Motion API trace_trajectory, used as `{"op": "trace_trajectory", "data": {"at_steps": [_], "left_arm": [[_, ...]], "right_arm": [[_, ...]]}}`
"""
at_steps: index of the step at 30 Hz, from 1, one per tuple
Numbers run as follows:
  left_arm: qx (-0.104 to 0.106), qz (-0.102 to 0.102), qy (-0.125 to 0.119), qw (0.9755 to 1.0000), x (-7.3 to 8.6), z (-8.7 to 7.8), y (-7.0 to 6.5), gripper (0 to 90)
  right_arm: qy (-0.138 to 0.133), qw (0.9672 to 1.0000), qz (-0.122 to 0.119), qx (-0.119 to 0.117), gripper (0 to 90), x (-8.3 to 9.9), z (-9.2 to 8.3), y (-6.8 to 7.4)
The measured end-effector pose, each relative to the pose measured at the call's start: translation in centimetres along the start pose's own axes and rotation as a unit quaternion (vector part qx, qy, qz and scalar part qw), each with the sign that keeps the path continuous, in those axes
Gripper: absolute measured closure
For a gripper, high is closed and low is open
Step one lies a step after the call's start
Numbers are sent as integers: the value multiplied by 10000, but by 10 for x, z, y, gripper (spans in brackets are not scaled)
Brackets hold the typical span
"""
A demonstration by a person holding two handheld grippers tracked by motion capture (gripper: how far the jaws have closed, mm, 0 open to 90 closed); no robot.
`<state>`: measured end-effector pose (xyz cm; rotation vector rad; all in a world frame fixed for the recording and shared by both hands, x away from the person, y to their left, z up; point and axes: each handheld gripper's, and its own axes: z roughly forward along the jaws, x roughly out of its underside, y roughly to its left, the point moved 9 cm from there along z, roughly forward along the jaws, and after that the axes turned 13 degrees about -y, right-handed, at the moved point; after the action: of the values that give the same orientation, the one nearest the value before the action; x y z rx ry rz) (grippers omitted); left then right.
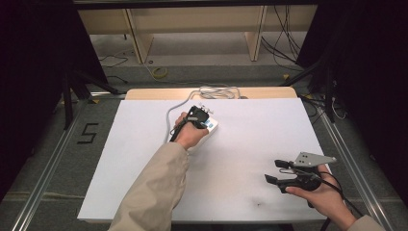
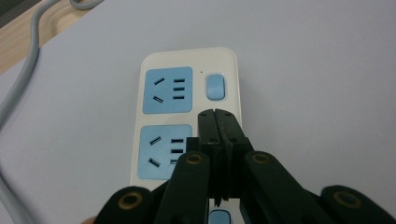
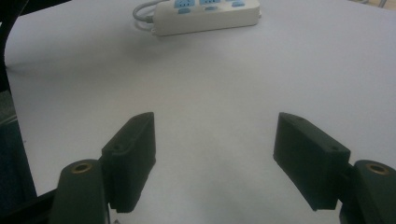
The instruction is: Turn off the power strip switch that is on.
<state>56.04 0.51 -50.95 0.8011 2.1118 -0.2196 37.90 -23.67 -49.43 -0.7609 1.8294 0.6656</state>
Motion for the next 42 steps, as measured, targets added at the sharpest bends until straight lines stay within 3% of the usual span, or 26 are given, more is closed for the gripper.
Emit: {"op": "trace_trajectory", "data": {"at_steps": [22,42], "left_arm": [[70,-49,104,9999,4,7,-1,899],[-5,-108,173,9998,5,9,1,900]], "right_arm": [[-18,10000,-21,-16,301,0,0,0],[-4,10000,-29,-37,301,0,0,1]]}}
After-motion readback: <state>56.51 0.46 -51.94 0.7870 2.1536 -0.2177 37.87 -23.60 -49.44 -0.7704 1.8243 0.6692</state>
